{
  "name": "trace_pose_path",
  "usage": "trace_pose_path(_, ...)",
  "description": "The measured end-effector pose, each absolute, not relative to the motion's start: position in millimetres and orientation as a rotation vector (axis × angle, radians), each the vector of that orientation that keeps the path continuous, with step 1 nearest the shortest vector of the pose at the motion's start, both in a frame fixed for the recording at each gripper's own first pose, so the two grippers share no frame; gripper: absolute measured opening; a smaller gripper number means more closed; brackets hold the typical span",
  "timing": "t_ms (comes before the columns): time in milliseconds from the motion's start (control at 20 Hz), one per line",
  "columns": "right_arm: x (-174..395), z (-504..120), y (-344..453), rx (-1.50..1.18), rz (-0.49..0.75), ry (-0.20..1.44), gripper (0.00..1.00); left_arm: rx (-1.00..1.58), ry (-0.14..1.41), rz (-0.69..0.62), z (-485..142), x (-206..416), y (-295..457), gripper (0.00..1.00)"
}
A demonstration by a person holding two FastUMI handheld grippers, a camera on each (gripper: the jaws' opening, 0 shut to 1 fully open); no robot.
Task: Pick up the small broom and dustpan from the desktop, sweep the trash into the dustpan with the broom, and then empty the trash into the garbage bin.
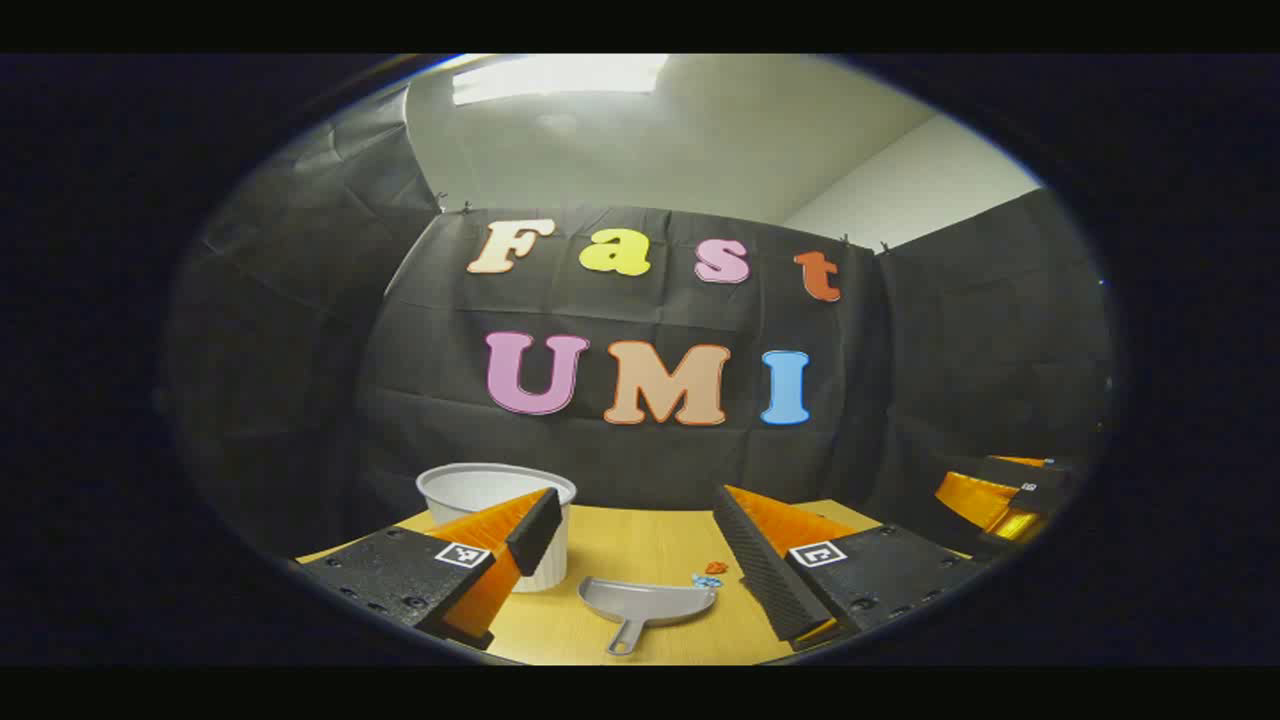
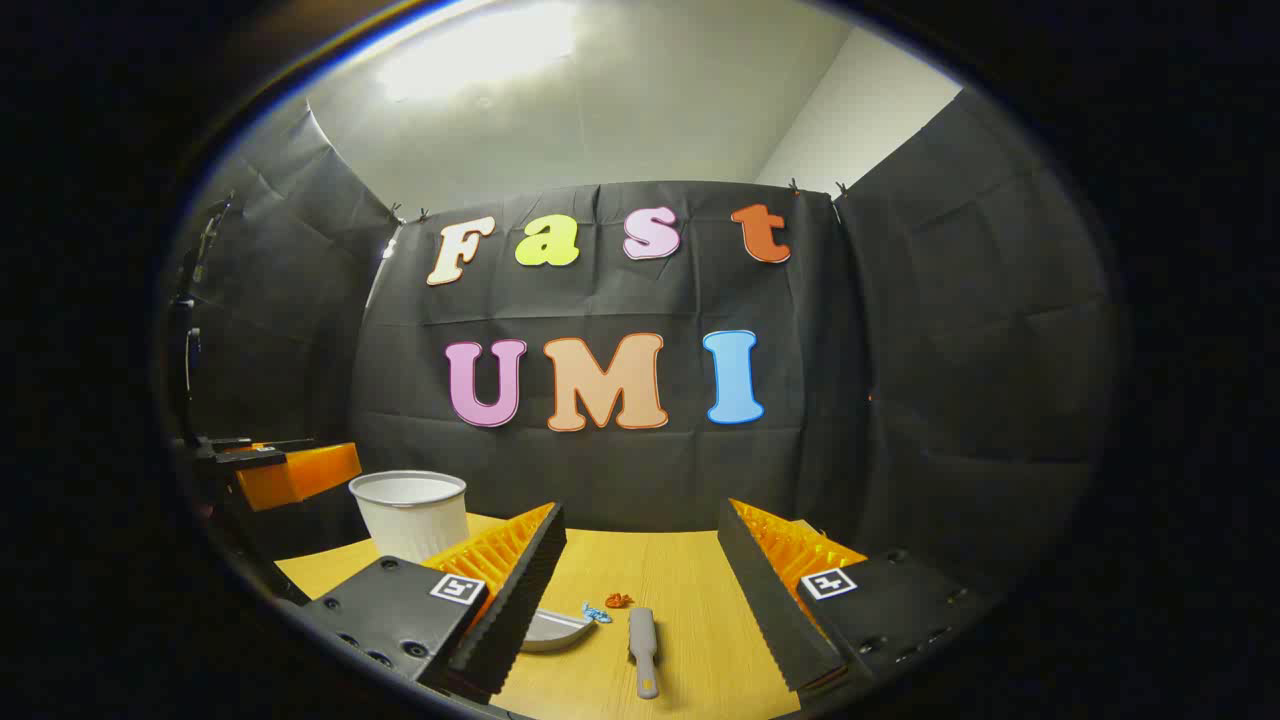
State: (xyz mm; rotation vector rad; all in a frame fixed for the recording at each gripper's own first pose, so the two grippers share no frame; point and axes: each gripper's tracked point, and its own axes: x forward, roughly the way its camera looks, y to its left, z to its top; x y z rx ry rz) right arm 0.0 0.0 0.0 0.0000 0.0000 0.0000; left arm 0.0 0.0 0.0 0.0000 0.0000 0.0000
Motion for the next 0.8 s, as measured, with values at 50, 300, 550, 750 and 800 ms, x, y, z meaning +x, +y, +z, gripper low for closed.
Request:
trace_pose_path(50,0.5,-1.3,-0.4,-0.003,0.002,0.004,0.98,0.002,0.007,0.004,-1.4,-0.2,0.3,0.92)
trace_pose_path(300,-1.6,-1.9,2.8,-0.012,0.026,0.019,0.98,-0.007,0.007,0.008,-0.1,-3.2,-2.3,0.93)
trace_pose_path(550,-6.2,-6.9,7.0,-0.028,0.057,0.038,0.98,0.007,0.025,0.012,-5.6,-5.1,-2.5,0.92)
trace_pose_path(750,-9.8,-3.4,4.7,-0.042,0.048,0.03,0.96,0.034,0.038,0.027,-8.4,-6.7,0.4,0.92)
trace_pose_path(800,-9.9,-3.1,4.4,-0.047,0.047,0.029,0.98,0.051,0.048,0.03,-11.6,-6.7,0.6,0.92)
